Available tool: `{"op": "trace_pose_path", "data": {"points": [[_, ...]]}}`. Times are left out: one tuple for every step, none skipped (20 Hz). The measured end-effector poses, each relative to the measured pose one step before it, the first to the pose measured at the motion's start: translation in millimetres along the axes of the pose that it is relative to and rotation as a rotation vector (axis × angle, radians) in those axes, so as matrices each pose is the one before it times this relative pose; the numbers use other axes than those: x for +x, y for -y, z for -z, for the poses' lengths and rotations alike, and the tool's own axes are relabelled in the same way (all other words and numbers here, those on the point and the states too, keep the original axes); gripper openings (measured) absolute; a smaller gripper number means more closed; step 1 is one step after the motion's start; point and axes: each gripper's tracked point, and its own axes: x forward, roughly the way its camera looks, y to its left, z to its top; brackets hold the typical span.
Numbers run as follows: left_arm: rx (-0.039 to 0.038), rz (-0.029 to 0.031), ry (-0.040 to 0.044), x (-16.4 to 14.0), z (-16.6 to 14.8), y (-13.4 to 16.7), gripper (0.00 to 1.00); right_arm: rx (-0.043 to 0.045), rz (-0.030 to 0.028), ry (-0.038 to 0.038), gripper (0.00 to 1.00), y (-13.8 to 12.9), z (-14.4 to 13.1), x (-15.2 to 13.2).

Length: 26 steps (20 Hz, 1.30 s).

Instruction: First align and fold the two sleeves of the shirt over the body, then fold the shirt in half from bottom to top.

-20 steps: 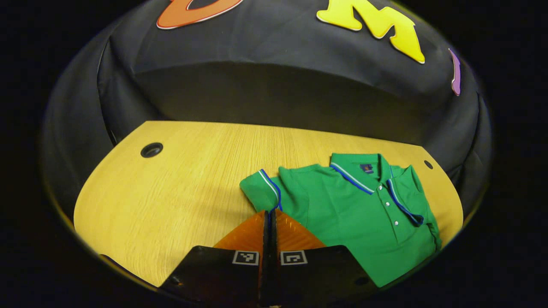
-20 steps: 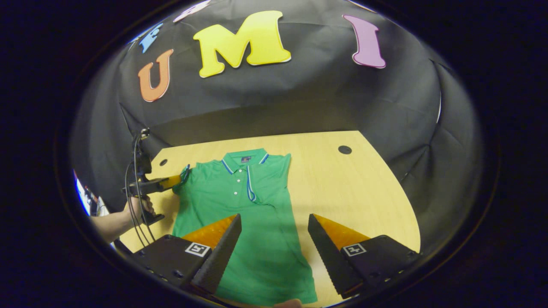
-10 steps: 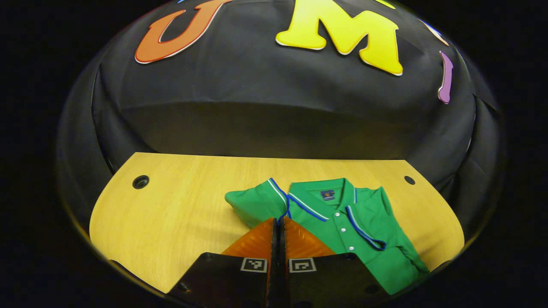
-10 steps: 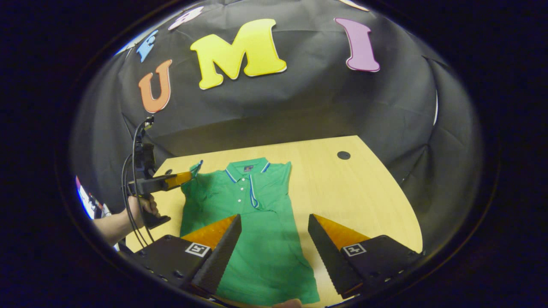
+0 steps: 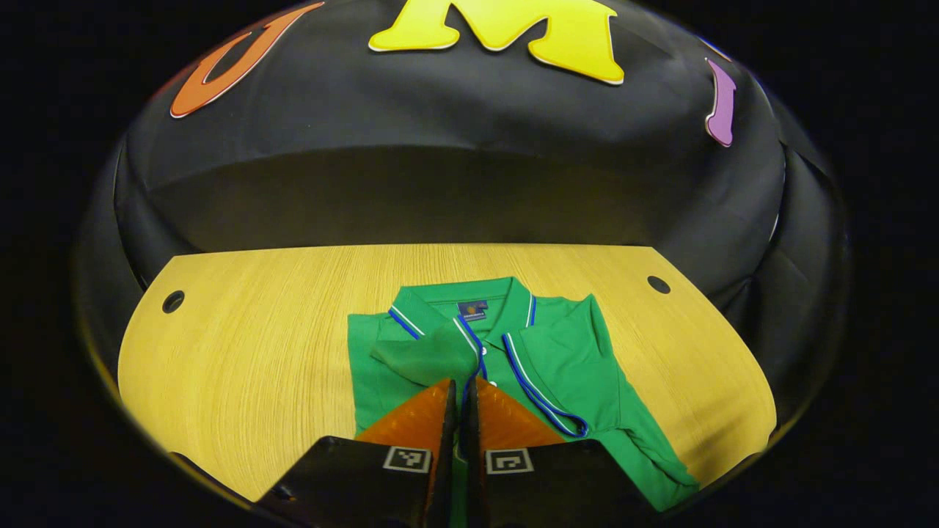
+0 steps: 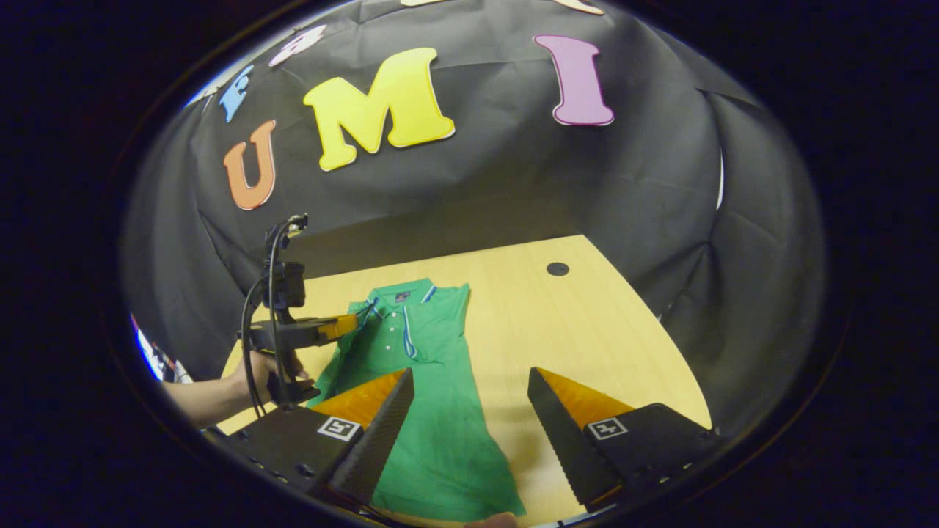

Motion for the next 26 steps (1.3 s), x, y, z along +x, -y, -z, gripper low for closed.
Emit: {"op": "trace_pose_path", "data": {"points": [[-0.01419,-0.00750,-0.00246,-0.91,2.66,1.18,0.22,-0.00566,0.00012,0.00148,0.96,2.10,-0.43,-0.72],[-0.01503,-0.00777,0.00267,-4.23,2.33,0.11,0.40,-0.00674,-0.00304,-0.00066,0.96,0.03,-0.91,1.70],[-0.01571,-0.00428,0.00592,-6.26,-2.45,-0.10,0.67,-0.00952,-0.00510,-0.00171,0.96,-0.44,1.80,1.39],[-0.01023,-0.01982,0.01225,-7.46,-2.08,-4.28,0.84,-0.01225,-0.00432,0.00029,0.96,0.15,1.41,0.45],[-0.00194,-0.02240,0.01264,-1.78,0.74,-5.25,0.96,-0.01687,-0.00296,0.00342,0.96,2.05,2.36,-0.42],[0.00545,-0.01394,0.01439,-8.23,-2.46,-2.69,1.00,-0.02236,-0.00355,0.00326,0.96,2.07,0.07,-0.47],[0.01001,-0.01169,0.01600,-11.68,-3.36,-2.09,1.00,-0.02675,-0.00808,0.00307,0.96,0.69,0.52,-0.56],[0.01287,-0.01191,0.01970,-12.12,-4.30,-1.72,1.00,-0.02982,-0.01131,0.00338,0.93,-0.58,0.60,0.27],[0.00740,-0.00828,0.01826,-13.55,-3.73,-0.34,1.00,-0.02865,-0.01365,0.00764,0.96,0.45,-1.85,-0.07],[0.00169,-0.00729,0.01649,-14.03,-3.93,0.19,1.00,-0.02742,-0.01226,0.00526,0.96,0.45,-1.61,-0.76],[-0.00143,-0.00654,0.01482,-13.42,-1.70,1.42,1.00,-0.02382,-0.01975,0.00174,0.93,-0.10,1.19,-0.65],[-0.00300,-0.00662,0.01153,-15.26,-1.78,0.58,1.00,-0.01738,-0.02362,0.00058,0.96,-1.66,1.01,-0.26],[-0.00092,-0.00803,0.01092,-15.41,-1.84,-0.40,1.00,-0.01581,-0.02286,-0.00463,0.96,-0.48,3.39,-0.14],[-0.00245,-0.00588,0.01072,-15.81,-0.60,0.00,1.00,-0.01623,-0.01747,-0.00934,0.96,0.21,6.04,0.09],[-0.00508,-0.00489,0.00637,-14.73,1.50,-0.35,1.00,-0.01833,-0.01244,-0.01254,0.96,1.07,6.64,-0.40],[-0.00487,-0.00664,0.00143,-14.07,2.30,-1.25,1.00,-0.01583,-0.00854,-0.01101,0.96,1.05,7.42,-1.84],[-0.00365,-0.00666,0.00186,-14.13,3.91,-3.11,1.00,-0.01176,-0.00660,-0.01195,0.96,0.47,7.77,-3.47],[0.00068,-0.00202,0.00231,-13.83,5.33,-2.18,1.00,-0.00810,-0.00369,-0.01133,0.96,-0.11,8.55,-3.45],[0.00474,-0.00362,-0.00661,-13.87,7.40,-2.43,1.00,-0.00809,0.00466,-0.01424,0.96,0.90,8.77,-4.42],[0.00662,0.00722,-0.01030,-12.21,7.89,-2.08,1.00,-0.00095,0.00450,-0.00792,0.96,0.32,7.19,-4.85],[0.00786,0.00723,-0.01141,-9.47,9.18,-2.06,1.00,0.00323,0.00629,-0.00843,0.96,-0.56,7.96,-5.70],[0.00676,0.00923,-0.00774,-8.78,8.23,-2.98,1.00,0.00506,0.00713,-0.01208,0.96,-1.24,9.26,-3.99],[0.00650,0.00564,-0.01173,-8.30,10.57,-3.09,1.00,0.00725,0.01150,-0.02406,0.96,-1.05,11.17,-3.07],[0.00435,0.00186,-0.01642,-6.66,11.49,-4.79,1.00,0.01021,0.00305,-0.02587,0.96,-3.19,12.91,-3.09],[0.00540,0.00604,-0.01180,-6.69,11.50,-4.20,1.00,0.00905,0.00312,-0.01650,0.96,-3.70,11.26,-2.89],[0.00801,0.00620,-0.01418,-4.75,13.19,-4.32,1.00,-0.00083,0.00936,-0.02230,0.96,-2.07,12.47,-1.30]]}}
